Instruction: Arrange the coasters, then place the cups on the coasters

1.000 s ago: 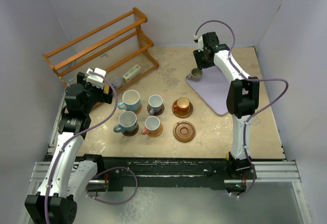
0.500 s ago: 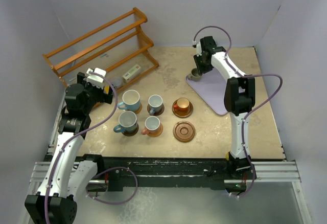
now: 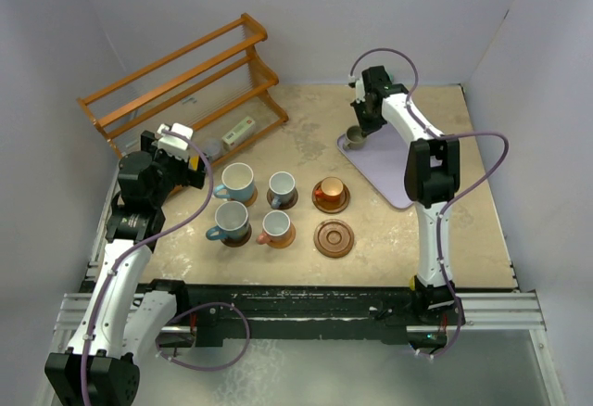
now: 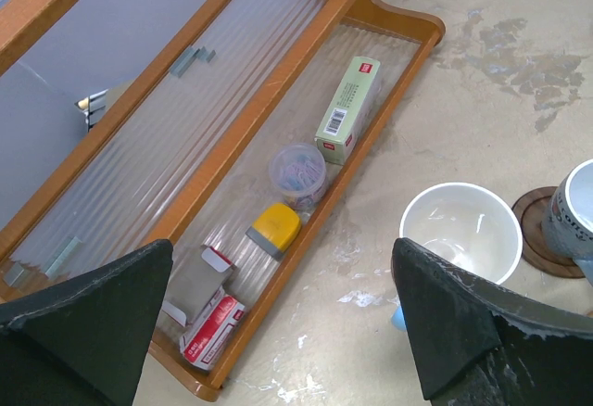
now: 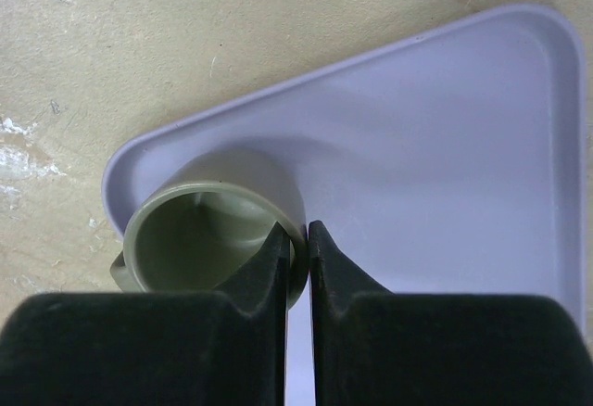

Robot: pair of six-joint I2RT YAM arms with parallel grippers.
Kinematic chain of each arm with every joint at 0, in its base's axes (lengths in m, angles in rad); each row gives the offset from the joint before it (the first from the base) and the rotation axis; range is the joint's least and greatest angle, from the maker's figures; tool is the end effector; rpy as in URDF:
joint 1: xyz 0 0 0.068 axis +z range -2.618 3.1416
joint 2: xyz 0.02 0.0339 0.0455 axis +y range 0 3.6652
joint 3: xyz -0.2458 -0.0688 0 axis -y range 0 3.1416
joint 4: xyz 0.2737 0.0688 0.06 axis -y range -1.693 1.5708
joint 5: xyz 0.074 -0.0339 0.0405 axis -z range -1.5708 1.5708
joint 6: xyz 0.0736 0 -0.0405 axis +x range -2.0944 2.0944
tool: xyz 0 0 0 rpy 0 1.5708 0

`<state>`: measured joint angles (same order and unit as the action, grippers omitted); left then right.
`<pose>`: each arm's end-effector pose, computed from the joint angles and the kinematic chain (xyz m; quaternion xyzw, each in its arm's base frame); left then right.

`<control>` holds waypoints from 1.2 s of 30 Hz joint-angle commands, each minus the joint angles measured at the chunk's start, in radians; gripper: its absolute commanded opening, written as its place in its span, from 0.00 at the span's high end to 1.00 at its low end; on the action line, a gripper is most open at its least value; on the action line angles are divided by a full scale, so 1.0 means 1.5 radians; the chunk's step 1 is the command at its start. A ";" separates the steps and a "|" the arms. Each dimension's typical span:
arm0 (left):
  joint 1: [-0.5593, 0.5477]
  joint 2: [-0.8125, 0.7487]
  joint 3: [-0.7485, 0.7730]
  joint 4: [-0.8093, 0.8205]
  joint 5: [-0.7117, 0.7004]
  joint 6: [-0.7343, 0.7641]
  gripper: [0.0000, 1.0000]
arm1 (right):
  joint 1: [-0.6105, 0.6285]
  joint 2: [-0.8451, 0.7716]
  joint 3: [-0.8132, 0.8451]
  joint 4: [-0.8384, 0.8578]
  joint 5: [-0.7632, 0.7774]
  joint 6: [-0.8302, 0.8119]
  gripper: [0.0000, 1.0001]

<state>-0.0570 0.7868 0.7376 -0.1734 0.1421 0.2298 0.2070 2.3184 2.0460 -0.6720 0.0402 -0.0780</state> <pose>0.2650 -0.0256 0.3016 0.1552 0.7650 -0.0015 0.6251 0.5422 0.1108 0.1584 -0.1290 0.9424 0.0008 0.3086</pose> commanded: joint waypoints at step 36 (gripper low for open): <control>0.005 0.035 0.010 0.074 -0.047 0.061 0.02 | 0.073 -0.661 -0.587 0.063 -0.126 0.025 1.00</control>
<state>-0.0570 0.8238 0.7376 -0.1452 0.0986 0.2840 0.2657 1.4235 1.2644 -0.6781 -0.0772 -0.0620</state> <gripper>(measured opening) 0.988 0.102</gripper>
